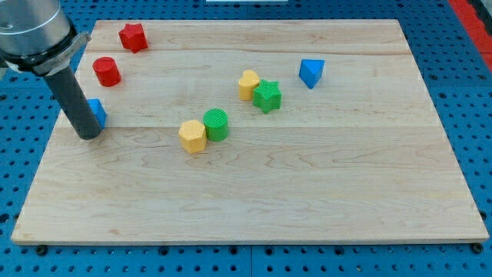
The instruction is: Move the blue triangle to the bottom right of the green star
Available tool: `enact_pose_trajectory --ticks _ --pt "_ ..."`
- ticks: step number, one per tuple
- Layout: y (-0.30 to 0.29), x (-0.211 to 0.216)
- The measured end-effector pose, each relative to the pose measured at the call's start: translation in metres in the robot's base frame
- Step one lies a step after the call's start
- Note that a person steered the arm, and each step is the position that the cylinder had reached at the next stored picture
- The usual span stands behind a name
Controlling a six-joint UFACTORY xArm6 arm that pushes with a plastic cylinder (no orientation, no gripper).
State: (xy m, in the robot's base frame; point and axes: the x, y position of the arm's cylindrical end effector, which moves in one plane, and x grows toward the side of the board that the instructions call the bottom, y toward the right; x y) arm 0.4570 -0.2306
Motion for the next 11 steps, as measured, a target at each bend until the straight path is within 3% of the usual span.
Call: enact_pose_trajectory --ticks 1,2,5,6,8,9,11 --pt "0.009 0.019" --pt "0.081 -0.004" --pt "0.246 -0.149" --pt "0.299 -0.158" --pt "0.401 -0.081" --pt "0.401 -0.056" --pt "0.402 -0.058"
